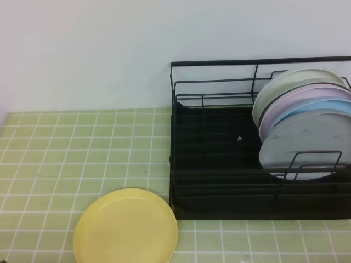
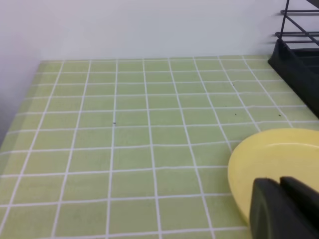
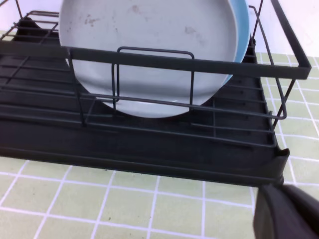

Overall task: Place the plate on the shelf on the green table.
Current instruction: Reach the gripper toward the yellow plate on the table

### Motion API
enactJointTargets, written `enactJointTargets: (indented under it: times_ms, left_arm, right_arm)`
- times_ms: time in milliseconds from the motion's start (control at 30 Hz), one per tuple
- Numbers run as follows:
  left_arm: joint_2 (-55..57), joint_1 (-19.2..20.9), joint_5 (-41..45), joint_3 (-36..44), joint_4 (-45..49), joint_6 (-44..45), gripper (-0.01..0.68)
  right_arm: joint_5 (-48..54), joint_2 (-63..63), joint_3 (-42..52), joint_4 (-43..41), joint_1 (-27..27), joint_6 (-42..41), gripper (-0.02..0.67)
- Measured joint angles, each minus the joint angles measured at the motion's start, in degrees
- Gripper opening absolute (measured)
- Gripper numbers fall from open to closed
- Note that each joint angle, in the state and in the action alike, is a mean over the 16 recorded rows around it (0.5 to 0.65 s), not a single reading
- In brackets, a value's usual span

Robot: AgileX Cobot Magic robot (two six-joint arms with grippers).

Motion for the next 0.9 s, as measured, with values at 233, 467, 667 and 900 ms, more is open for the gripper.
enactJointTargets:
  times_ms: [233,467,667,900]
  left_arm:
    - [0.16,-0.01,-0.01,-0.24,-0.70,0.05,0.000]
    - [0.34,-0.02,-0.71,-0.52,-7.25,0.15,0.000]
    - [0.34,-0.02,-3.15,-0.52,-18.95,0.37,0.000]
    - [0.34,-0.02,-6.17,-0.52,-37.18,0.64,0.000]
  right_arm:
    - [-0.03,0.00,-0.15,0.57,0.00,-0.03,-0.002]
    - [-2.93,0.00,-0.24,7.86,0.00,0.11,-0.002]
    - [-9.45,0.10,-0.16,26.75,0.00,0.26,-0.002]
    - [-19.85,0.10,-0.16,51.67,0.00,-0.30,-0.002]
